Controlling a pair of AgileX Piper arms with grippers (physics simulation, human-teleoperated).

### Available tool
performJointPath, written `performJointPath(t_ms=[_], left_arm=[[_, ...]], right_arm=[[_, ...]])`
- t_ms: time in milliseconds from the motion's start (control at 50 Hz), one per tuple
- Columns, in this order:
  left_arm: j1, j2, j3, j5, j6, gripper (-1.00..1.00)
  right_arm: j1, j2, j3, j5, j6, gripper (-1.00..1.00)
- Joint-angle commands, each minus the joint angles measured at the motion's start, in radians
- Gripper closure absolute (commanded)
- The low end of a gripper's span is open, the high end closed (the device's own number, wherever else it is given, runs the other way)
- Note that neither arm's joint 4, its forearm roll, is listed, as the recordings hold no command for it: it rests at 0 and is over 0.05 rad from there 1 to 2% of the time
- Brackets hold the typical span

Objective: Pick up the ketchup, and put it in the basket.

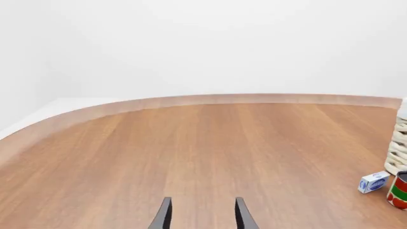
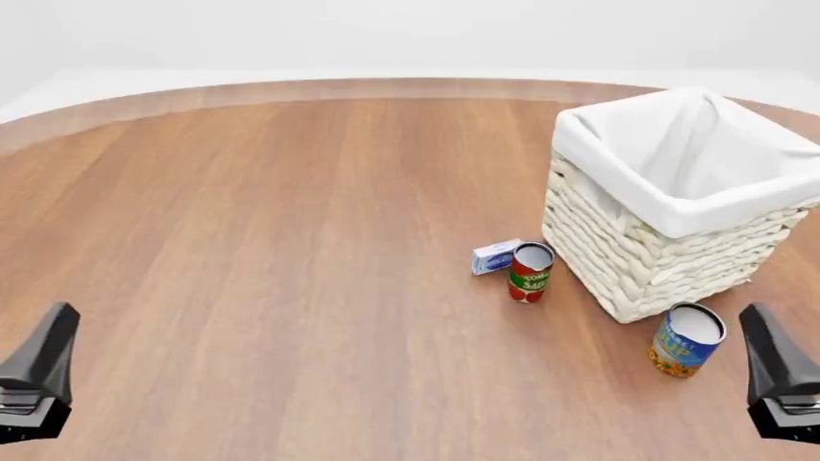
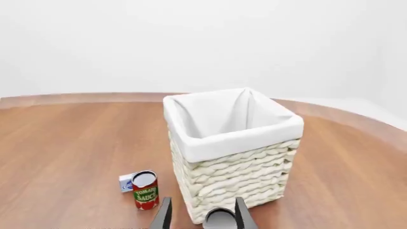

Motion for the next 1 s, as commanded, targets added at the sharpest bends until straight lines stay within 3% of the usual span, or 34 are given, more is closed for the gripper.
performJointPath(t_ms=[20, 340, 600, 1000], left_arm=[[0.0, 0.004, -0.003, -0.001, 0.0, -1.0], [0.0, 0.004, -0.003, -0.001, 0.0, -1.0], [0.0, 0.004, -0.003, -0.001, 0.0, -1.0], [0.0, 0.004, -0.003, -0.001, 0.0, -1.0]], right_arm=[[0.0, 0.011, 0.0, -0.001, -0.041, -1.0], [0.022, -0.004, 0.0, 0.016, -0.054, -1.0], [0.143, -0.005, -0.022, 0.037, 0.008, -1.0], [0.257, 0.07, -0.073, -0.007, 0.005, -1.0]])
